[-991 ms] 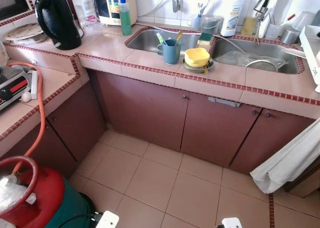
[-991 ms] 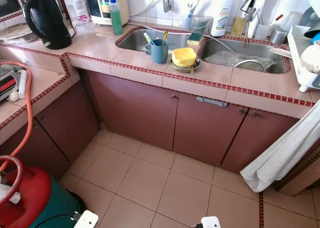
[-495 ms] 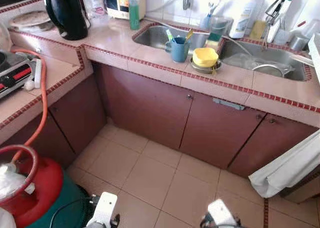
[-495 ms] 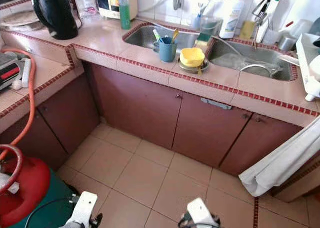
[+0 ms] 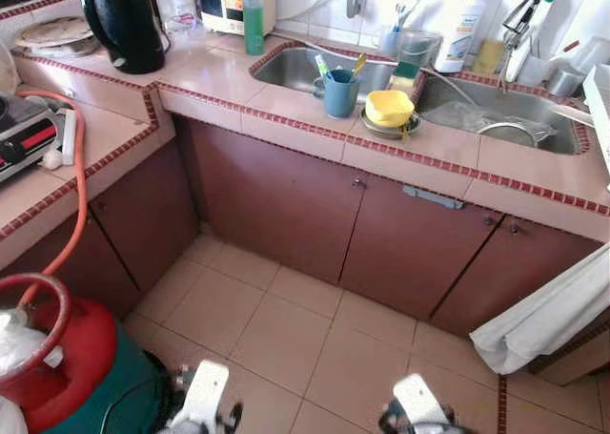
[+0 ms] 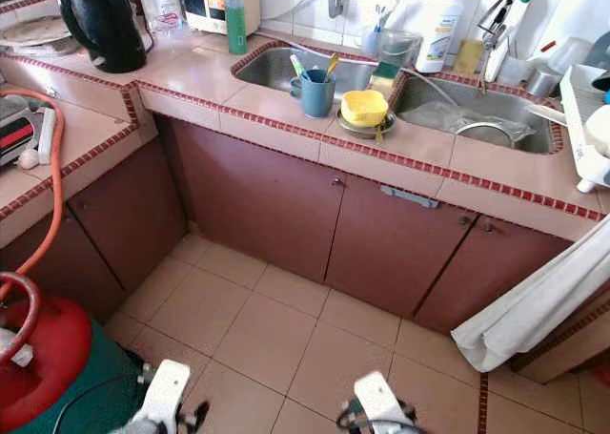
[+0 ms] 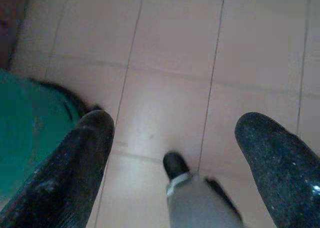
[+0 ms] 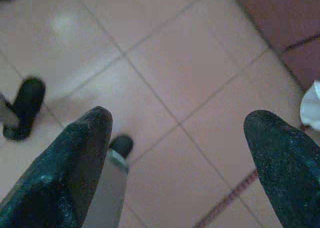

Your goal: Kitchen organization

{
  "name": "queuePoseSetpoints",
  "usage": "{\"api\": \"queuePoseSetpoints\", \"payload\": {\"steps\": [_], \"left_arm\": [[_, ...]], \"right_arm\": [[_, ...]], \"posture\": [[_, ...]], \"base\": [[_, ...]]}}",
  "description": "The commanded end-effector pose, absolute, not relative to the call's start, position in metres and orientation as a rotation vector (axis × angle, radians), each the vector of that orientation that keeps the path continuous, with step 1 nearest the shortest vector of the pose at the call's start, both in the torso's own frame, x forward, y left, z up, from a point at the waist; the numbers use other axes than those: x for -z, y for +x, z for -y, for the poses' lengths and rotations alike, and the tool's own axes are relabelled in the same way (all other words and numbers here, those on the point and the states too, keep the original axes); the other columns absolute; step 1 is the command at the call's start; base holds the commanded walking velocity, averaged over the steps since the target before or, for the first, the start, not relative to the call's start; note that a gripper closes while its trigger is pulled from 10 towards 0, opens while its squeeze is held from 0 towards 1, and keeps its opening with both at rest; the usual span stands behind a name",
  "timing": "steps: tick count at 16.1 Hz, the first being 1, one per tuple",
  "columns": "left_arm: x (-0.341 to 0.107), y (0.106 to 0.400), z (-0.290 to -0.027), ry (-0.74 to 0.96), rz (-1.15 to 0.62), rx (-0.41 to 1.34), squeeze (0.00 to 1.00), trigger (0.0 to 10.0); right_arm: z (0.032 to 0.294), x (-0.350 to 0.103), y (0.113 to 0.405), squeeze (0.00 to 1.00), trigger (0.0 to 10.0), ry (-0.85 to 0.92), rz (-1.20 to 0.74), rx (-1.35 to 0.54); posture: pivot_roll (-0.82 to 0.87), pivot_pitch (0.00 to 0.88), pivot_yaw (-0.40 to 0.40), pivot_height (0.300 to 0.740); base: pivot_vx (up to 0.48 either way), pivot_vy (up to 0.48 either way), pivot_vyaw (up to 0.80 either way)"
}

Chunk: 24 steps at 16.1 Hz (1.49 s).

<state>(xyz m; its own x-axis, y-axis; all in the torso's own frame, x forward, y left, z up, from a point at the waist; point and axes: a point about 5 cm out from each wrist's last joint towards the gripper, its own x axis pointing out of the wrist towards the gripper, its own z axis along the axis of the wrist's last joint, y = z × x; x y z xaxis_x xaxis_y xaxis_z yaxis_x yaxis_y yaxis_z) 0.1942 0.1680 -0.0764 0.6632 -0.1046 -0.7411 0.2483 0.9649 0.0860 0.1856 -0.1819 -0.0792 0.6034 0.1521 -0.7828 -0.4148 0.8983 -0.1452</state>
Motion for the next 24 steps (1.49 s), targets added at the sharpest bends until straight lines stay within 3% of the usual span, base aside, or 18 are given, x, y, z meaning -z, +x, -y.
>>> {"api": "queuePoseSetpoints", "payload": {"steps": [1,11,12,13,18,19,20,24], "left_arm": [[0.069,0.205,-0.168,0.167,-0.767,0.198,1.0,10.0],[-0.029,0.298,-0.155,0.095,-0.173,0.245,1.0,10.0],[-0.042,0.305,-0.157,0.101,-0.115,0.233,0.83,10.0],[-0.059,0.309,-0.161,0.108,-0.039,0.225,0.0,10.0],[-0.097,0.298,-0.164,0.071,0.092,0.235,0.0,10.0],[-0.107,0.293,-0.165,0.06,0.119,0.234,0.0,10.0],[-0.115,0.288,-0.167,0.042,0.137,0.236,0.0,10.0],[-0.12,0.273,-0.171,0.069,0.129,0.232,0.0,10.0]], "right_arm": [[0.185,0.074,0.193,1.0,10.0,-0.319,-0.825,-0.322],[0.169,-0.02,0.297,1.0,10.0,-0.142,-0.24,-0.286],[0.168,-0.034,0.306,1.0,10.0,-0.143,-0.17,-0.288],[0.167,-0.055,0.319,1.0,10.0,-0.121,-0.075,-0.276],[0.156,-0.094,0.323,1.0,10.0,-0.063,0.104,-0.283],[0.153,-0.102,0.319,0.06,10.0,-0.067,0.143,-0.292],[0.152,-0.108,0.315,0.0,10.0,-0.063,0.179,-0.296],[0.157,-0.124,0.298,0.0,10.0,-0.13,0.258,-0.285]], "posture": [[0.02,0.0,-0.047,0.74],[-0.03,0.009,-0.024,0.74],[-0.03,0.01,-0.022,0.74],[-0.04,0.015,-0.015,0.74],[-0.05,0.023,-0.009,0.74],[-0.05,0.021,-0.008,0.74],[-0.05,0.02,-0.007,0.74],[-0.04,0.018,-0.008,0.74]], "base": [[0.0,0.0,0.0],[0.0,0.0,0.0],[0.0,0.0,0.0],[0.0,0.0,0.0],[0.0,0.0,0.0],[0.0,0.0,0.0],[0.0,0.0,0.0],[0.0,0.0,0.0]]}}
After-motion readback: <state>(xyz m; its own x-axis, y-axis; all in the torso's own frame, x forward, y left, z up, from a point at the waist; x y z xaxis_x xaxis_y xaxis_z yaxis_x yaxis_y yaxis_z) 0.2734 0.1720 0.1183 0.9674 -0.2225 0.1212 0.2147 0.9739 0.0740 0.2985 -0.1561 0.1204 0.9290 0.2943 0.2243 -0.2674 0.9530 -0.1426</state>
